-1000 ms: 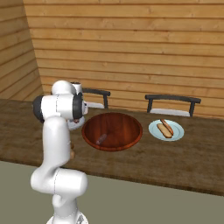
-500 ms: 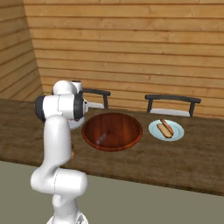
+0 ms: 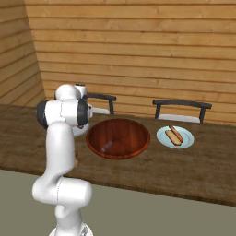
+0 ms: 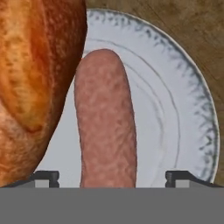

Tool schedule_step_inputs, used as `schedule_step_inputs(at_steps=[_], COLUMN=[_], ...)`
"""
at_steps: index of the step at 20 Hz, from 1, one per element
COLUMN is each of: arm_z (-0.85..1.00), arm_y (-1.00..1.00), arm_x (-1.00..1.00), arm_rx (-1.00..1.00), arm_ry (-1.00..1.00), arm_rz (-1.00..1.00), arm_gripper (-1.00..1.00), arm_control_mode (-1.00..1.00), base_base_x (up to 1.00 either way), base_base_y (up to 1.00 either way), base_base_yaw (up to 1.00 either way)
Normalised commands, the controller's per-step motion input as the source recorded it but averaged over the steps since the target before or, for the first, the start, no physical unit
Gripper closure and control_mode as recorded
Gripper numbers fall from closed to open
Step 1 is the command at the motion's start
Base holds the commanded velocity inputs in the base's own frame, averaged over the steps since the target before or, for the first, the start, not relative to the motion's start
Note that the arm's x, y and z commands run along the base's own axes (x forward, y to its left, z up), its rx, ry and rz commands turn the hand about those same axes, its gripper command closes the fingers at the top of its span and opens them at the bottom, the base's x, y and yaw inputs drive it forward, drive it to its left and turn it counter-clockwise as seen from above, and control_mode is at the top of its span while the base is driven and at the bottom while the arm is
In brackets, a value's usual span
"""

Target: Place one bun and one sausage from the bowl on each plate.

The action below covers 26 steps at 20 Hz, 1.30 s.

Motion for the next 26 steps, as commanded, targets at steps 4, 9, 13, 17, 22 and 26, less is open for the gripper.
schedule_step_inputs(at_steps=[4, 9, 13, 17, 22, 26], arm_z=[0.56, 0.56, 0.28, 0.31, 0.30, 0.20], arm_y=[-0.10, -0.44, -0.73, -0.79, -0.73, -0.61], arm_x=[-0.17, -0.44, -0.85, -0.74, -0.61, -0.60], arm_rx=[0.02, 0.08, 0.02, 0.00, -0.03, -0.05], arm_ry=[-0.05, -0.08, 0.00, 0.02, 0.13, 0.18], arm_rz=[0.00, -0.09, -0.17, -0.15, -0.14, -0.12], arm_gripper=[-1.00, -1.00, -1.00, -1.00, -1.00, -1.00], arm_control_mode=[-1.00, -1.00, -1.00, -1.00, -1.00, -1.00], base_base_x=[0.00, 0.00, 0.00, 0.00, 0.00, 0.00], base_base_y=[0.00, 0.00, 0.00, 0.00, 0.00, 0.00], base_base_yaw=[0.00, 0.00, 0.00, 0.00, 0.00, 0.00])
